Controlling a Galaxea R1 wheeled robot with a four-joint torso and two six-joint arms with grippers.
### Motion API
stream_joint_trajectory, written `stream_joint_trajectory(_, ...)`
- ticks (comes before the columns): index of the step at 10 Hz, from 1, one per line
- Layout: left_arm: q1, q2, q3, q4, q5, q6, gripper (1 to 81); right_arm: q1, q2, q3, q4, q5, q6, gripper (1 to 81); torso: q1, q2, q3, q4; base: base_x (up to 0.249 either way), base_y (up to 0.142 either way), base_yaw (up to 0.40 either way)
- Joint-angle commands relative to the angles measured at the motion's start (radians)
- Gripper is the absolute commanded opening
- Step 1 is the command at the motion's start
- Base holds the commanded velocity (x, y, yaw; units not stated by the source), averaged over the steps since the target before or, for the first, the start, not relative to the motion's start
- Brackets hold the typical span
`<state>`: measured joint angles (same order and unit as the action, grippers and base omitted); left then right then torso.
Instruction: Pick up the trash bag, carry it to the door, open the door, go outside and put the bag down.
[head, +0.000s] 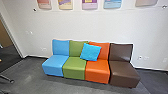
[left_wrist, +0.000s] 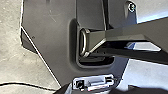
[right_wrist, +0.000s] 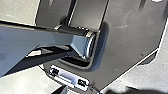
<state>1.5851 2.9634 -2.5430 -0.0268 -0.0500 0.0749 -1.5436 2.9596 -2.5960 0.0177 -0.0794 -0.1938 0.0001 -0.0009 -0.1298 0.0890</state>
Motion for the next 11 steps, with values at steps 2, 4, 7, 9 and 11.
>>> stream_joint_trajectory(2,-0.018,-0.010,0.007,-0.005,0.067,0.000,81.1,0.026,-0.009,0.005,-0.015,-0.083,-0.006,81.1,0.001,0.000,0.000,0.000,0.000,0.000,0.000)
stream_joint_trajectory(4,-0.020,-0.027,0.015,-0.005,0.065,-0.009,81.1,0.027,-0.018,0.018,-0.015,-0.091,-0.006,81.1,0.001,0.000,0.000,0.000,0.000,0.000,0.000)
stream_joint_trajectory(7,-0.021,-0.114,0.111,-0.030,0.070,-0.012,81.1,0.029,-0.081,0.118,-0.015,-0.108,-0.004,81.1,0.000,0.000,0.000,0.000,0.000,0.000,0.000)
stream_joint_trajectory(9,-0.026,-0.205,0.230,-0.059,0.068,-0.012,81.1,0.033,-0.138,0.208,-0.002,-0.108,-0.003,81.1,0.000,0.000,0.000,0.000,0.000,0.000,0.000)
stream_joint_trajectory(11,-0.032,-0.257,0.254,-0.064,0.067,-0.012,81.1,0.041,-0.192,0.281,0.004,-0.114,0.000,81.1,0.000,0.000,0.000,0.000,0.000,0.000,0.000)
